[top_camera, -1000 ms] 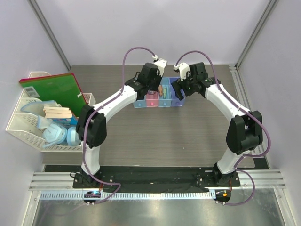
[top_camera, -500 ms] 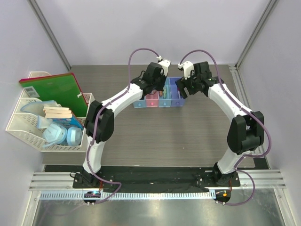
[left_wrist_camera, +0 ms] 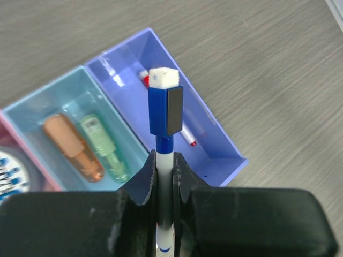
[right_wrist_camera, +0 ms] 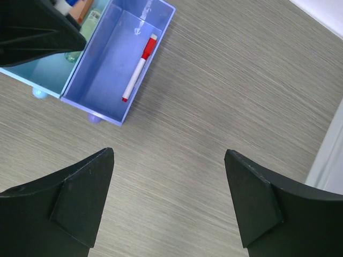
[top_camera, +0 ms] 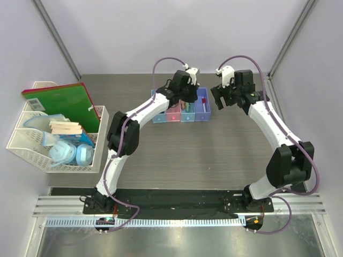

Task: Sort the stationery into containers
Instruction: Place the pen in the storage box.

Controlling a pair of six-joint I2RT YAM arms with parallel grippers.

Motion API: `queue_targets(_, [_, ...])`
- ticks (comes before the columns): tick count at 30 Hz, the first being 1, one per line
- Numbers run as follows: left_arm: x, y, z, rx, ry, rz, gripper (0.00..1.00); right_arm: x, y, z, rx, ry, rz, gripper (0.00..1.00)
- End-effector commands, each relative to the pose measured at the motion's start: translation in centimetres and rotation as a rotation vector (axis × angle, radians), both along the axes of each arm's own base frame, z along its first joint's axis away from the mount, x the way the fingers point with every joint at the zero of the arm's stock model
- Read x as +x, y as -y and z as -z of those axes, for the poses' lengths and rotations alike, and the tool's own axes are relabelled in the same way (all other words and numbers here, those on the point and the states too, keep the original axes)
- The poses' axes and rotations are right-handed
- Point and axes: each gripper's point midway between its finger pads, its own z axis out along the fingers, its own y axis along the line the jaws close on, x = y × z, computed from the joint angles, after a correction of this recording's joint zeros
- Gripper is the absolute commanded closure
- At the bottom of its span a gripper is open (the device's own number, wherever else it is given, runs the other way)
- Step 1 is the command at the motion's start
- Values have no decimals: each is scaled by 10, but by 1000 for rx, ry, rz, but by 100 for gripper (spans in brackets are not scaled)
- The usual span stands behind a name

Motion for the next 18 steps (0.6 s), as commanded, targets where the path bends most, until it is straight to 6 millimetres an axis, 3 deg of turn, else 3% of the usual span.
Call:
queue_targets(1, [10, 20, -6, -136, -44, 13, 100, -7, 6, -28, 7, 101, 12, 11])
queue_targets(8, [26, 35, 0, -224, -79, -6, 100, -16, 7, -32, 11, 121, 6, 11])
queue_targets(13, [38, 35, -3, -240, -48, -48, 99, -18, 7, -32, 15, 125, -1, 10])
queue_targets(18, [40, 40, -4, -261, -49, -38, 72, -19, 7, -33, 14, 133, -1, 11])
